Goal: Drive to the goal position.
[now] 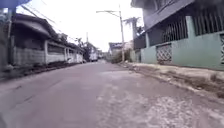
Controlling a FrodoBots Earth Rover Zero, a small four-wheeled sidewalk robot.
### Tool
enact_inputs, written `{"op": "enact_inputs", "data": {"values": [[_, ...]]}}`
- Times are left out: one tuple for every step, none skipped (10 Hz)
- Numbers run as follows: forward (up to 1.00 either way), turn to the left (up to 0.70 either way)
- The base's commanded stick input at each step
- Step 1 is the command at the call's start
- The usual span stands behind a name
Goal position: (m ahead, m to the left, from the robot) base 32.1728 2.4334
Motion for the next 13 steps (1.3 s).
{"op": "enact_inputs", "data": {"values": [[0.85,0.00],[0.85,0.00],[0.85,0.00],[0.85,0.00],[0.85,0.00],[0.85,0.00],[0.85,0.02],[0.85,-0.02],[0.85,-0.34],[0.85,-0.33],[0.85,-0.24],[0.85,0.00],[0.85,0.00]]}}
